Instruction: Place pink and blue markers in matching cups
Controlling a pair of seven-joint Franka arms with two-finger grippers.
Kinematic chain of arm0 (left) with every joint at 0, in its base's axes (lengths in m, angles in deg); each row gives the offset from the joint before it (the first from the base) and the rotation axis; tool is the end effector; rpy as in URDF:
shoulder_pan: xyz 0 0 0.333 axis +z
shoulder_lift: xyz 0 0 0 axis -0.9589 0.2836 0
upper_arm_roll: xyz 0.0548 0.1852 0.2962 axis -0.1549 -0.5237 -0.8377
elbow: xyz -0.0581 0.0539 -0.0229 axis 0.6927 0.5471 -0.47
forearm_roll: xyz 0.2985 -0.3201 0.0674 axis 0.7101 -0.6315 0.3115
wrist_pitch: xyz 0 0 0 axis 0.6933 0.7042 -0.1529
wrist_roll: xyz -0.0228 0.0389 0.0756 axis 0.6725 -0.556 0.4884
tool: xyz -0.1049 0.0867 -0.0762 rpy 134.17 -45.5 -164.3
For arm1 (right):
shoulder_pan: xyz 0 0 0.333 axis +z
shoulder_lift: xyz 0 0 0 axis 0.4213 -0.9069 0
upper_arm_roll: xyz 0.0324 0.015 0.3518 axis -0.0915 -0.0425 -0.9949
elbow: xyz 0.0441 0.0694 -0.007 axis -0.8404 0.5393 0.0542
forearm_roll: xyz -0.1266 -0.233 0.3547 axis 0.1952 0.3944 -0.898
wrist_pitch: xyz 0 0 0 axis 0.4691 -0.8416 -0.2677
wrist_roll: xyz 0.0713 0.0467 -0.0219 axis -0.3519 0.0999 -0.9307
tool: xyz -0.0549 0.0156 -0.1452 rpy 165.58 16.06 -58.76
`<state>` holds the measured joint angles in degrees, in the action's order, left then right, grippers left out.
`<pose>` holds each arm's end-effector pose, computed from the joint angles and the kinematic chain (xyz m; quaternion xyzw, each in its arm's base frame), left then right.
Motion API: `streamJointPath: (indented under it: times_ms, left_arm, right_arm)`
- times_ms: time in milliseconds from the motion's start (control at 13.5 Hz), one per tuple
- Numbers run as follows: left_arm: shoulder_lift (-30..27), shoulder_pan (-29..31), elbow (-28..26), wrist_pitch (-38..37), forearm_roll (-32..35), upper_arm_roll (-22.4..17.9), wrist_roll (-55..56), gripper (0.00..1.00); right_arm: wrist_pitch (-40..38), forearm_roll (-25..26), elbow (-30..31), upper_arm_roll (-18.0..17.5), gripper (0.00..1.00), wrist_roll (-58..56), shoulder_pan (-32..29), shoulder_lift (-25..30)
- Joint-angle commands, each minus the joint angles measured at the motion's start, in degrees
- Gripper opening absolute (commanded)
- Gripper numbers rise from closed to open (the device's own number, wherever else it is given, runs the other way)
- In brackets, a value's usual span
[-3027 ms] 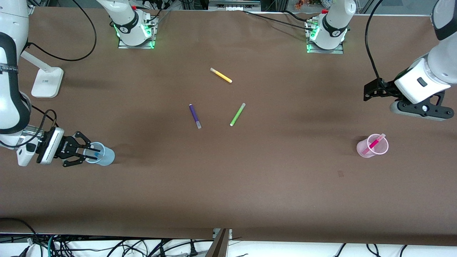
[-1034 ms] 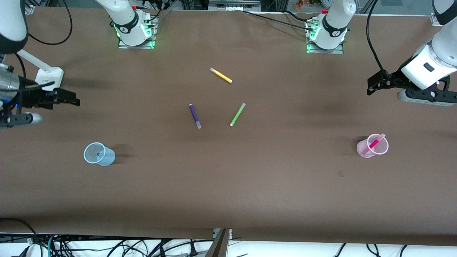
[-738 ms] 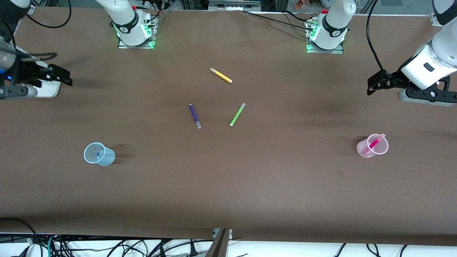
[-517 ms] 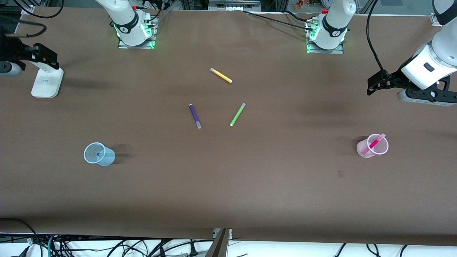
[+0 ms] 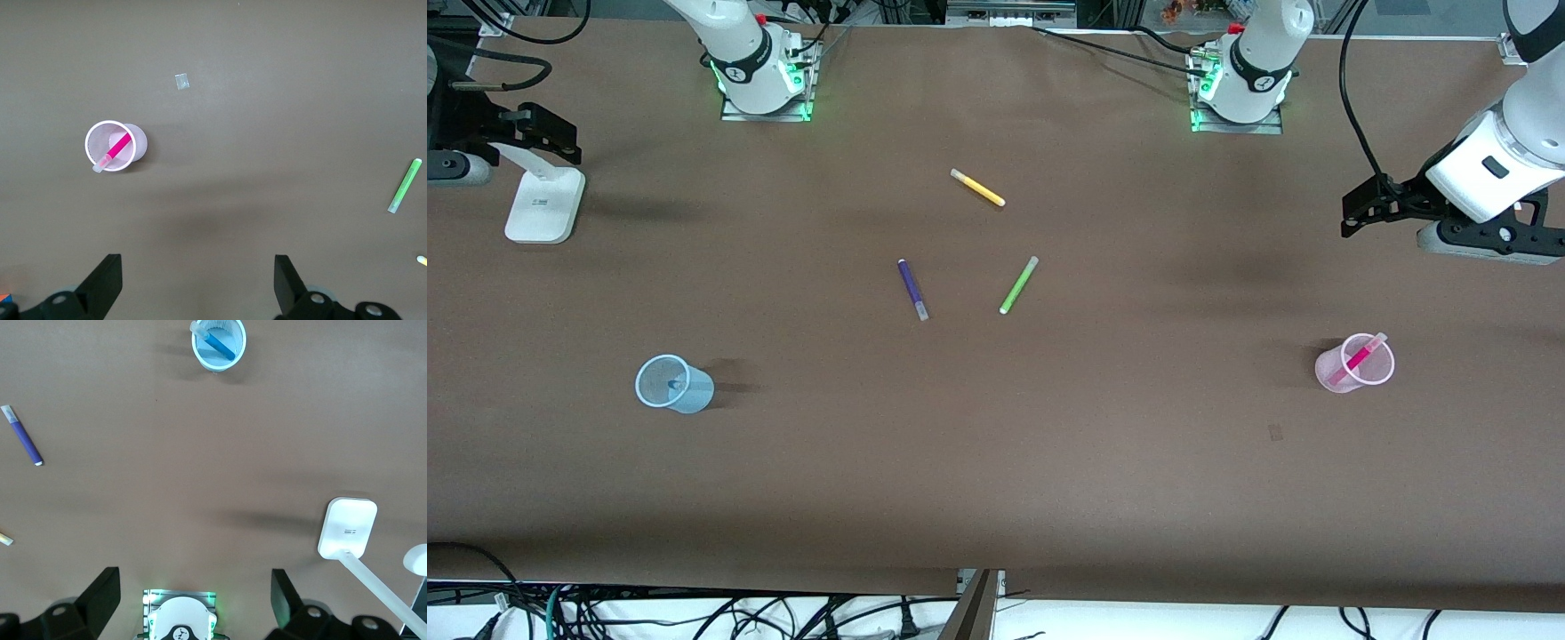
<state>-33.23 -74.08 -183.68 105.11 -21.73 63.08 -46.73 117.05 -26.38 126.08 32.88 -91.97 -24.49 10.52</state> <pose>0.6036 -0.0483 0.5656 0.9986 -0.0487 -0.0177 0.0112 0.5494 -0.0113 0.6025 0.9952 0.0333 -0.0859 0.0317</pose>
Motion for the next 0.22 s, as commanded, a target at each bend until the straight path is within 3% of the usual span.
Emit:
streamJointPath:
  times_ms: [0, 148]
  left_arm:
    - [-1.1, 0.1, -0.9, 0.4, -1.6, -0.3, -0.7, 1.0]
    - [-1.1, 0.1, -0.9, 0.4, -1.6, -0.3, -0.7, 1.0]
  right_arm:
    - [-1.3, -0.8, -2.3, 0.1, 1.0, 0.6, -0.3, -1.7]
    - [-1.4, -0.8, -2.5, 0.3, 1.0, 0.5, -0.3, -1.9]
